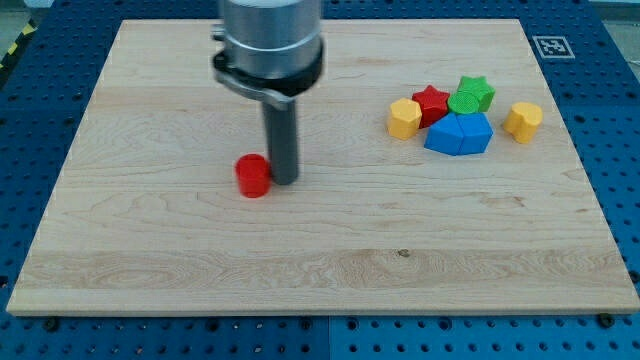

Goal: Move the red circle towards left

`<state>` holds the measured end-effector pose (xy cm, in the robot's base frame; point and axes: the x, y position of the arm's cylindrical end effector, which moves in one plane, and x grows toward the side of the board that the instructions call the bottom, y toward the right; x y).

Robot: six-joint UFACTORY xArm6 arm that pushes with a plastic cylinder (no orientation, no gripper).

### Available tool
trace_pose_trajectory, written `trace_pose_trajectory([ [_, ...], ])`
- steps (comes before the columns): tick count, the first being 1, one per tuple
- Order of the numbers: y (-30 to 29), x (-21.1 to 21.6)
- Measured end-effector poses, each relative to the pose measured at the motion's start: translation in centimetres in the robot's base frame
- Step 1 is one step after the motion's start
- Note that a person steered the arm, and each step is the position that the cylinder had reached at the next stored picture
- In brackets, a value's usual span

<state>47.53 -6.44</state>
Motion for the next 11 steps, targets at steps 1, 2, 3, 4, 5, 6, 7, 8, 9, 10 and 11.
trace_pose_trajectory([
  [1, -3.8, -0.2],
  [2, -4.7, -0.9],
  [3, -2.0, -1.6],
  [4, 5.1, -1.6],
  [5, 9.5, -0.9],
  [6, 6.5, 1.7],
  [7, -0.8, 2.2],
  [8, -7.1, 2.2],
  [9, -9.0, 2.2],
  [10, -9.0, 2.2],
  [11, -8.1, 2.2],
])
